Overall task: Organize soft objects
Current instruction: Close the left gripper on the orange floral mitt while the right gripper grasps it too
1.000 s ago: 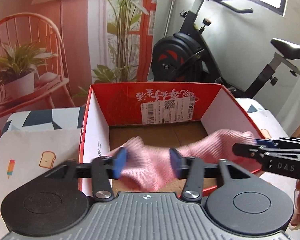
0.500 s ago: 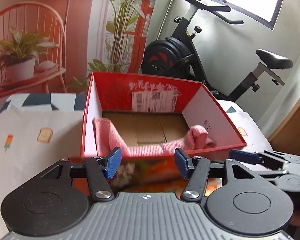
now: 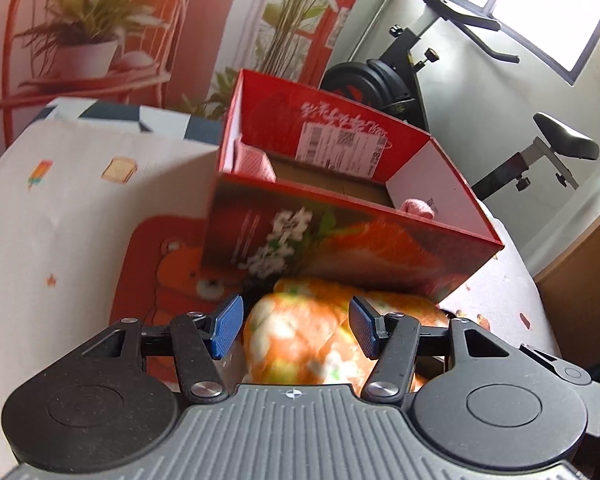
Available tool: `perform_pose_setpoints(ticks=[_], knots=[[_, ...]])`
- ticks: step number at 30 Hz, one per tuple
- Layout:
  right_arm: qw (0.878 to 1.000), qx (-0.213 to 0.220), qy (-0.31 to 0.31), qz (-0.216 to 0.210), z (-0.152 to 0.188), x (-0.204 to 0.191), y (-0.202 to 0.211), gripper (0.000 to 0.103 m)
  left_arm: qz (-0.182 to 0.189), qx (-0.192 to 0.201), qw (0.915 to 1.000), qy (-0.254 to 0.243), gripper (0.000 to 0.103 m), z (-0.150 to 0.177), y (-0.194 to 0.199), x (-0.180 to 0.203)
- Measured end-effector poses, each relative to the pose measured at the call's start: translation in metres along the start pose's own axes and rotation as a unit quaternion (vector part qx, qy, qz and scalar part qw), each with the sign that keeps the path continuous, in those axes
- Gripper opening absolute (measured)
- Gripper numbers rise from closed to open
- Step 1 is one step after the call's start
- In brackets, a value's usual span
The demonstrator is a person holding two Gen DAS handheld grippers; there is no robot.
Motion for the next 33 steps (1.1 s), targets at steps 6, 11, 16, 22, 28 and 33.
perform_pose_setpoints(ticks=[6,11,16,22,28,33], knots=[[1.0,0.01,0.016,0.002,0.013,-0.005,0.007,0.056,0.006,-0.001,0.9998,0.017,0.059,0.015,0.0,-0.01],[1.0,0.012,0.012,-0.003,0.014,-0.003,0.008,0.057,0.017,-0.003,0.9995,0.026,0.045,0.018,-0.006,-0.014],[1.0,0.011,0.009,-0.007,0.015,-0.001,0.006,0.057,0.03,-0.012,0.9994,0.013,0.045,0.021,-0.011,-0.008],[1.0,0.009,0.006,-0.013,0.014,0.0,0.008,0.058,0.039,-0.006,0.9992,0.006,0.032,0.028,-0.011,-0.009],[1.0,0.015,-0.004,-0.025,0.006,0.006,0.013,0.064,0.035,-0.008,0.9993,0.003,0.03,0.038,-0.011,-0.014],[0.999,0.02,-0.039,-0.024,-0.004,0.02,0.011,0.066,0.031,-0.01,0.9994,-0.006,0.03,0.038,-0.011,-0.012]])
Point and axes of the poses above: each gripper's, at about its wrist camera, not at the fingertips, and y roughly against the way its jaws point, x to its right, z to its underside, the point moved 2 cm from there along -y, roughly the way its jaws point, and after that the axes turned 1 degree about x, right-handed, at the moved point
